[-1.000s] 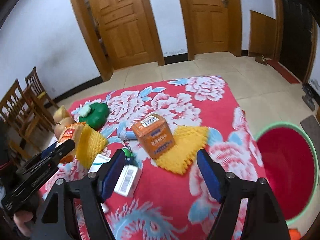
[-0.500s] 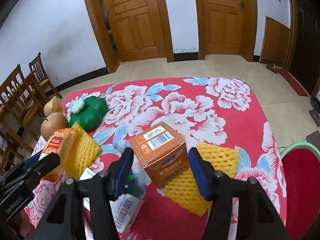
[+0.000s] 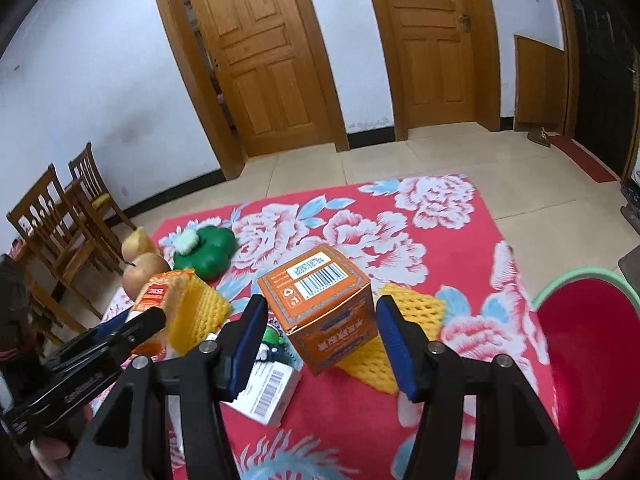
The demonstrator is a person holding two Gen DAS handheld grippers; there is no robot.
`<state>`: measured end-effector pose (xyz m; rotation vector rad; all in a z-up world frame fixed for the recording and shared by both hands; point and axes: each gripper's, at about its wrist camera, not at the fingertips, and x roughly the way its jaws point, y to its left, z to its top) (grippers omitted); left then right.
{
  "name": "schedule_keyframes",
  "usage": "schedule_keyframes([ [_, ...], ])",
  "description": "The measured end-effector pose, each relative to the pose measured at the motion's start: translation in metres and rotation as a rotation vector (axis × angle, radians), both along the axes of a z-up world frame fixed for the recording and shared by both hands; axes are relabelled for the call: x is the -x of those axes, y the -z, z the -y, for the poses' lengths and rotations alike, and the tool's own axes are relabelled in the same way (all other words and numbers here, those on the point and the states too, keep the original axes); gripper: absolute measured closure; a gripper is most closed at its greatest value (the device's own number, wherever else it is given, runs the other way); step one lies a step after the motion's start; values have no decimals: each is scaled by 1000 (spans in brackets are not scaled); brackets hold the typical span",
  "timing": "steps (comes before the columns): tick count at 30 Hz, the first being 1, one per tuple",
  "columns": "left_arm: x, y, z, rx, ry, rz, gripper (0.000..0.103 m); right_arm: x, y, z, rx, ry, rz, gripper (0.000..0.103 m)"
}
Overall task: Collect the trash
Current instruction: 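Grasp the small orange box with the right tool while the left tool holds the packet, then carry packet and box over the red bucket and open both tools to drop them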
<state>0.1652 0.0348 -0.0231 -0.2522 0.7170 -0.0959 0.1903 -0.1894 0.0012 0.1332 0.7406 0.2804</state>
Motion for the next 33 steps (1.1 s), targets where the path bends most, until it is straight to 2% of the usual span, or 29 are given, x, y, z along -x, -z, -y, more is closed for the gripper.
schedule_keyframes([
  [7,0,-1,6,-17,5,3,60,33,-19,36,-51,94,47,44],
  [14,2,-6,18,-51,18,8,60,61,-25,84,-73,211,67,43],
  [24,13,-30,50,-57,101,35,60,83,-5,146,-62,350,21,43],
  [33,15,-34,97,-15,204,8,60,91,22,197,-87,450,-30,43],
])
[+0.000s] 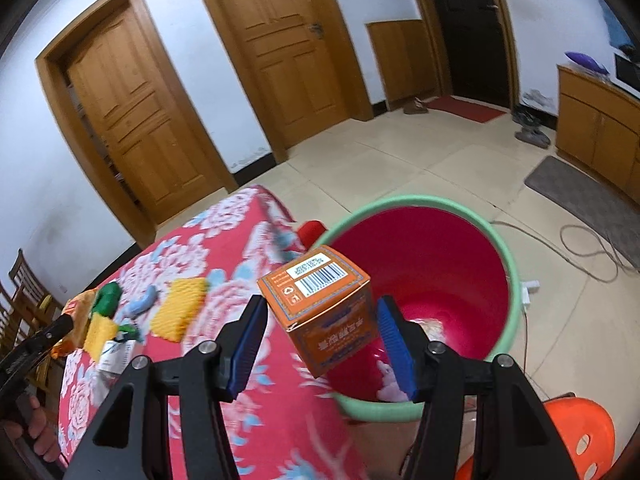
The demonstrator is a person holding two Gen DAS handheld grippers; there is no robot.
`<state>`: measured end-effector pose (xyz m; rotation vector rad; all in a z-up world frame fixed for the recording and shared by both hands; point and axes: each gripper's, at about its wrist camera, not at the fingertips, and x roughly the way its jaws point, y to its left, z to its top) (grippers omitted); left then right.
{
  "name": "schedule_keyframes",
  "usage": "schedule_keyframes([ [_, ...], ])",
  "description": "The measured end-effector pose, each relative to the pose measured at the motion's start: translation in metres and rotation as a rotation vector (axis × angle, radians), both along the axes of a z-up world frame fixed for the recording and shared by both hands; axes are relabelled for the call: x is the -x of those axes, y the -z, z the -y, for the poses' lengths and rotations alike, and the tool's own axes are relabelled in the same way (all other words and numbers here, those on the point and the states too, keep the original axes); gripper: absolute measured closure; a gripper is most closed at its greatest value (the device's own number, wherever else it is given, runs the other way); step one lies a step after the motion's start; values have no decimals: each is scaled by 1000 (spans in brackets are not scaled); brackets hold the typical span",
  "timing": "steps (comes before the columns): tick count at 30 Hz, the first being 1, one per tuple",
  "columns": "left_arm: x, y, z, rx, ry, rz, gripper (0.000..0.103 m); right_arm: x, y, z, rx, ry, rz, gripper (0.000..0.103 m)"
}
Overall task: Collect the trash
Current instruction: 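Carry packet and box over the red bucket and open both tools to drop them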
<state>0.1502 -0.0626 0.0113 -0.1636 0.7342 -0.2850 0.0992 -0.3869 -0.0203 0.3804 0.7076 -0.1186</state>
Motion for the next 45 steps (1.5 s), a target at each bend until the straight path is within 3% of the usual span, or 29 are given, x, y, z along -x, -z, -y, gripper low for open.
schedule_keyframes([
  [15,3,4,87,-38,159,-18,60,7,17,50,-59,81,-12,40],
  [33,-3,26,182,-78,341,-54,60,50,1,66,-85,180,-5,37],
  [42,-14,31,222,-83,411,-43,60,57,7,73,-122,196,-11,36],
  [45,-15,29,228,-84,410,-39,54,59,7,76,-130,203,-11,36],
])
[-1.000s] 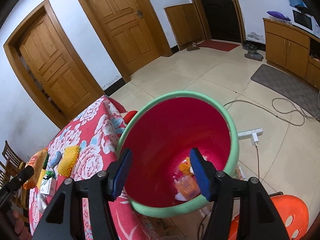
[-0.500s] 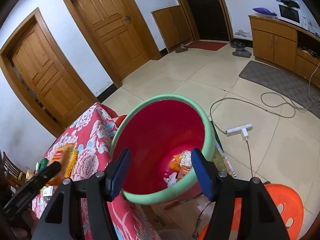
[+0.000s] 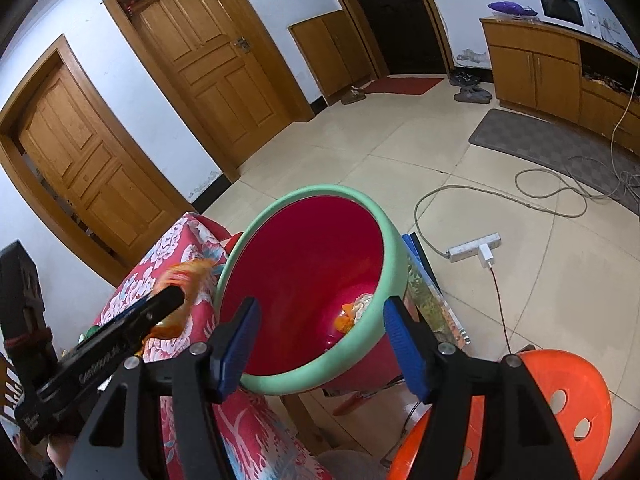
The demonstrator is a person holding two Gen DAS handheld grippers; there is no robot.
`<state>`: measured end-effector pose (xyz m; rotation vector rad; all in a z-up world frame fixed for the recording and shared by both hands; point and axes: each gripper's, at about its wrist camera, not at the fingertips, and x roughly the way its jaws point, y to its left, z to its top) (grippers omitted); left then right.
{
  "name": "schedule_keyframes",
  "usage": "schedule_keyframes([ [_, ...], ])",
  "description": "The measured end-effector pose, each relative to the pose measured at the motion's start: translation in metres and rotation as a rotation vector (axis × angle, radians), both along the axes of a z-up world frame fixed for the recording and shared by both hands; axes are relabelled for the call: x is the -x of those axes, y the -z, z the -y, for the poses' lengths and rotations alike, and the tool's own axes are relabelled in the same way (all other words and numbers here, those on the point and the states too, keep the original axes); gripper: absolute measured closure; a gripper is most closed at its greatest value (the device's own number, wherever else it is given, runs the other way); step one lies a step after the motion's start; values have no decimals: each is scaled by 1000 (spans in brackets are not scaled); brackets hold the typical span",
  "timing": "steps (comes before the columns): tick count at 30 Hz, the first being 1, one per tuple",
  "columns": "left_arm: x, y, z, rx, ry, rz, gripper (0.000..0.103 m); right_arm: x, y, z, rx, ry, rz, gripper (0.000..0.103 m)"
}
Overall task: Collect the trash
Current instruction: 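Carry packet and box over the red bucket and open both tools to drop them, then return to the table and grasp the clear plastic bag with the left tool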
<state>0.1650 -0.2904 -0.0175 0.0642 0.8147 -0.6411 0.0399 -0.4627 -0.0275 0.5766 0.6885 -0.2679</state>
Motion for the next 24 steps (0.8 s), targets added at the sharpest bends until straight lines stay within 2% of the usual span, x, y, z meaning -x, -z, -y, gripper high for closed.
schedule_keyframes([
  [11,10,-8,-27,-3,-69,-4,50,13,-9,-10,-13,-29,28,35],
  [24,30,-19,-115,-21,-279,11,44,20,-19,-43,-26,-110,49,33],
])
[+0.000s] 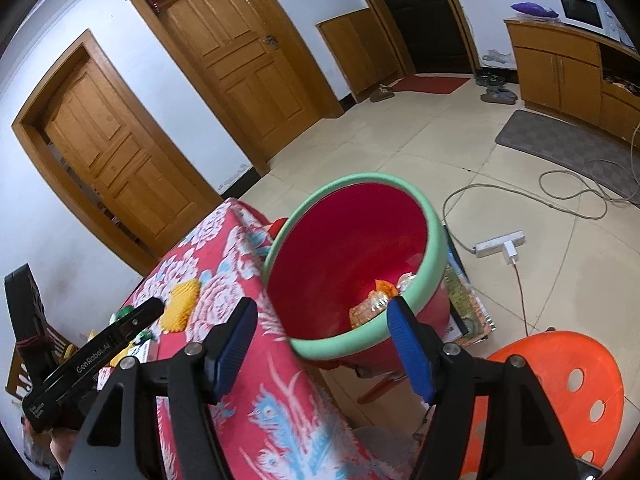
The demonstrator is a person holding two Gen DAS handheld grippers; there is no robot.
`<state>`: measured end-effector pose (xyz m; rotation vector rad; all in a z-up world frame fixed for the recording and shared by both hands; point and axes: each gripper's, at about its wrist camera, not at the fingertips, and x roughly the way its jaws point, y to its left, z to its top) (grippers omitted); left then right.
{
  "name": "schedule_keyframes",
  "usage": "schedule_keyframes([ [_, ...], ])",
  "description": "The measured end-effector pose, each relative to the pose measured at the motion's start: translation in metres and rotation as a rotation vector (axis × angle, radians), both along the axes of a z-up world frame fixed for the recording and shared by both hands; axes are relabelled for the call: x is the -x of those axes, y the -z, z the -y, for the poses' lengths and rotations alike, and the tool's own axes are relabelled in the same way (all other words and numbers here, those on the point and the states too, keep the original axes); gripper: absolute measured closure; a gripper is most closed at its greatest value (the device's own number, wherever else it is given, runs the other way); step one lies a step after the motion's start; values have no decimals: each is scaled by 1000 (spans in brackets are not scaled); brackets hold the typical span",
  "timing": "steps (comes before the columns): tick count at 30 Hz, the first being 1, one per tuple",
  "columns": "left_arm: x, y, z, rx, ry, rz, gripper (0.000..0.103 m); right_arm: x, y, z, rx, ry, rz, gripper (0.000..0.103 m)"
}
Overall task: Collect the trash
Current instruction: 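Return to the table and grasp the clear plastic bag with the left tool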
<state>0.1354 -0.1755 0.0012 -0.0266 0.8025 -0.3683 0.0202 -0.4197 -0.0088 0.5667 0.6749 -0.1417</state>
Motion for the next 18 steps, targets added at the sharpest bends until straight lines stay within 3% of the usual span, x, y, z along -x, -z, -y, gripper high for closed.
schedule_keyframes([
  [11,14,19,-73,-23,-170,-40,43,4,-5,-34,29,-70,3,32],
  [18,18,29,-110,-77,-272,-65,43,5,-6,-49,38,-98,0,31],
])
